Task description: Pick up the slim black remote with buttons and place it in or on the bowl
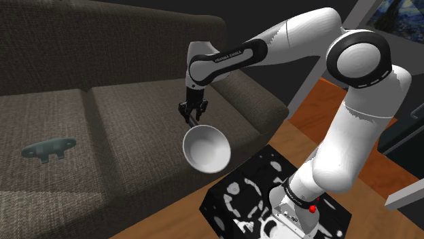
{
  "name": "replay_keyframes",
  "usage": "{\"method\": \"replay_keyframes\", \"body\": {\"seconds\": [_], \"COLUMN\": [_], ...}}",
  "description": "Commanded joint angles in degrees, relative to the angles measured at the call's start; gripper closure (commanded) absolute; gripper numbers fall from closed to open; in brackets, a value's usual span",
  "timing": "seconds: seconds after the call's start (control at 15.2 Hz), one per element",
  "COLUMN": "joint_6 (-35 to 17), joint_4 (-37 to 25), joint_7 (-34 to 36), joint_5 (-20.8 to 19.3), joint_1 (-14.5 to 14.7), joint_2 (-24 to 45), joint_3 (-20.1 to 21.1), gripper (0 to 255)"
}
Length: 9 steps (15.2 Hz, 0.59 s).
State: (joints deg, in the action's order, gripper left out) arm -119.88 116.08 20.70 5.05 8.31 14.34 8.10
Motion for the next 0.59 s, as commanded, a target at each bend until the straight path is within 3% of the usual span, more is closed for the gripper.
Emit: {"method": "replay_keyframes", "body": {"seconds": [0.0, 0.53], "joint_6": [-0.26, 0.41], "joint_4": [0.17, -0.03], "joint_7": [-0.03, -0.02], "joint_5": [0.18, 0.22], "joint_1": [0.18, 0.17], "joint_2": [0.39, -0.08], "joint_3": [0.23, 0.22], "gripper": [255, 255]}}
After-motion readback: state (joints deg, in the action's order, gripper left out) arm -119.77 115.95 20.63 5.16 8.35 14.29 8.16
